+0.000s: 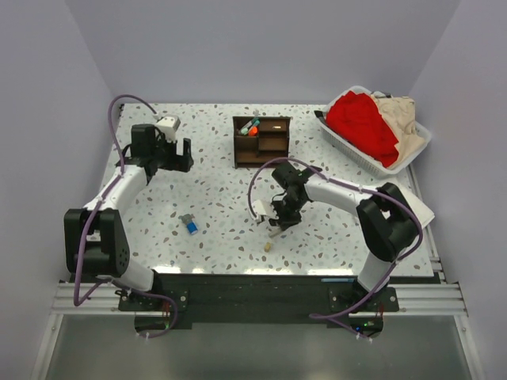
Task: Sort the stationery into containers
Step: Pick up the stationery from the center of the board, then place the stationery in the storage box.
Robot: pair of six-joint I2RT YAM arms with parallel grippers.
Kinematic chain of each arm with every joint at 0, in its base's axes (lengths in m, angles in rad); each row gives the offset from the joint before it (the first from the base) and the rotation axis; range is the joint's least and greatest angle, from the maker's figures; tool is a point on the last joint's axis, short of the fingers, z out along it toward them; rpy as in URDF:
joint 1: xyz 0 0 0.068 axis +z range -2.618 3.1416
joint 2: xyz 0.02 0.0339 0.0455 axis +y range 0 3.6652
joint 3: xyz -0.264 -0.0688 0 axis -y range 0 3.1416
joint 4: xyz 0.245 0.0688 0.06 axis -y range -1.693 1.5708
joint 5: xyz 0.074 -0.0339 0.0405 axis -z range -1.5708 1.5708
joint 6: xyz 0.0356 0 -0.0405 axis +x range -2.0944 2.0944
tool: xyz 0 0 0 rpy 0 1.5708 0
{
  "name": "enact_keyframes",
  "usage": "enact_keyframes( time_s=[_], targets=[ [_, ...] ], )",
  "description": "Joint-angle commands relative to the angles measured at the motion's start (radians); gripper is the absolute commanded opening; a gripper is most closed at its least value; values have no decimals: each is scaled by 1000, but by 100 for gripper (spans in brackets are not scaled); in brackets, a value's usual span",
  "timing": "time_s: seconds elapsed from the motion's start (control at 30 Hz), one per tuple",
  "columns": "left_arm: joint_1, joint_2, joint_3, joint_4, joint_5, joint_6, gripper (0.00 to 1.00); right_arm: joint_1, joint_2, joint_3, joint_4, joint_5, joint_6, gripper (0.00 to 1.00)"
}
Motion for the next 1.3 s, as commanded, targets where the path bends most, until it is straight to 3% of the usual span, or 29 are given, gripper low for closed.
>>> enact_keyframes(
  time_s=[0.0, 0.17, 0.33, 0.37, 0.5, 0.57, 0.67, 0.9, 1.27],
  targets=[
    [7, 19, 1, 60, 30, -17, 100, -124, 16, 172, 14, -78, 354, 0],
    [7, 53, 3, 75, 55, -30, 100, -250, 66, 257, 68, -221, 833, 0],
    [7, 70, 18, 71, 76, -62, 100, -287, 57, 218, 263, -282, 1187, 0],
    [7, 71, 20, 69, 76, -60, 100, -303, 63, 211, 299, -299, 1339, 0],
    [7, 72, 34, 54, 75, -48, 100, -328, 97, 151, 570, -400, 1664, 0],
    [7, 73, 37, 43, 70, -42, 100, -346, 108, 113, 695, -407, 1902, 0],
    [7, 73, 46, 26, 60, -42, 100, -372, 129, 36, 899, -402, 2122, 0],
    [7, 82, 73, 3, 55, -13, 100, -461, 192, 45, 942, -402, 2217, 0],
    [7, 150, 146, -10, 63, -2, 100, -481, 276, 88, 1011, -390, 2321, 0]
  ],
)
